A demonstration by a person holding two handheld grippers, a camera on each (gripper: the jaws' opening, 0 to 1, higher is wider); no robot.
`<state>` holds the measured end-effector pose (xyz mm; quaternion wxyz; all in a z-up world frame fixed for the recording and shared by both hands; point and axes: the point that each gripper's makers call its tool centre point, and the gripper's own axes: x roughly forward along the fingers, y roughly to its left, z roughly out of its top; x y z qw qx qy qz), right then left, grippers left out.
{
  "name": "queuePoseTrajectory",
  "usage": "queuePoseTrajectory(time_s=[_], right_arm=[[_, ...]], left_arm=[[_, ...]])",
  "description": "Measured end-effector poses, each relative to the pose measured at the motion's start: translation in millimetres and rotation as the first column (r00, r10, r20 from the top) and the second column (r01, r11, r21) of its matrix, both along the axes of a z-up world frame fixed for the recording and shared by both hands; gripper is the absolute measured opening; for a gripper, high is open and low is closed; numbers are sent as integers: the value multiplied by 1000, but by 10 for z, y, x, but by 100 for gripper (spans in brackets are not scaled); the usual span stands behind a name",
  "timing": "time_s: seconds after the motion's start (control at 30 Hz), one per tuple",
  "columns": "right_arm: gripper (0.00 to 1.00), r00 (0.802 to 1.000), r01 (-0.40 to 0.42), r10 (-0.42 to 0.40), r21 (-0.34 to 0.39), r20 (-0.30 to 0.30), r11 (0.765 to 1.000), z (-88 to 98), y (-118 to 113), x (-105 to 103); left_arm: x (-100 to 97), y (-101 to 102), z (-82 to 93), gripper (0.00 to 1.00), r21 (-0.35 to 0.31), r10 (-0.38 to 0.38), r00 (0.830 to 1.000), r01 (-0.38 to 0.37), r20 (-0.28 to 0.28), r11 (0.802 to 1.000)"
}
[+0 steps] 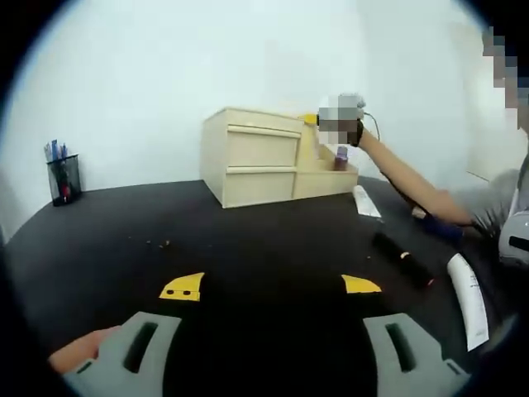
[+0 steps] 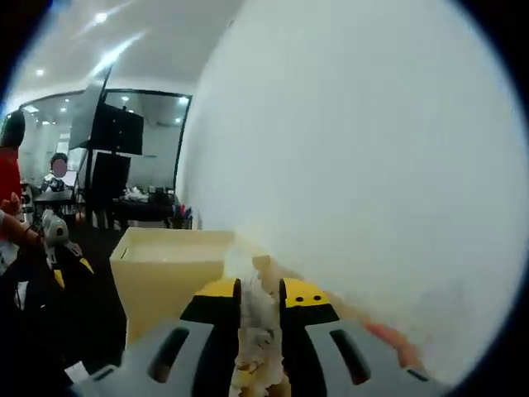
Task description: Open the drawer, pick up the cosmetic bottles from the table one by one, place them into the drawer, release the gripper, close the drawer, and move the gripper away
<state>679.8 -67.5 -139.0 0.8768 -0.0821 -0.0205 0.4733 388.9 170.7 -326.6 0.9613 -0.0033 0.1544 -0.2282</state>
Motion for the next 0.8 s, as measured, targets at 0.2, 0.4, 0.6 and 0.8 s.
queuePoseTrajectory(time_s=[0.2, 0.4, 0.6, 0.8], right_arm=[[16, 943, 162, -118, 118, -311, 980, 230, -252, -183], [14, 917, 142, -258, -356, -304, 924, -376, -481, -326], [14, 922, 77, -220, -405, -319, 911, -682, -254, -109], [14, 924, 72, -205, -381, -322, 922, -699, -187, 21]], left_arm=[[5, 13, 0, 56, 5, 3, 1000, -3, 2, 1000], [9, 22, 0, 55, 7, 5, 1000, -5, 1, 1000], [6, 24, -1, 55, 9, 4, 1000, -4, 3, 1000], [5, 29, -3, 54, 13, 6, 1000, -6, 5, 1000]])
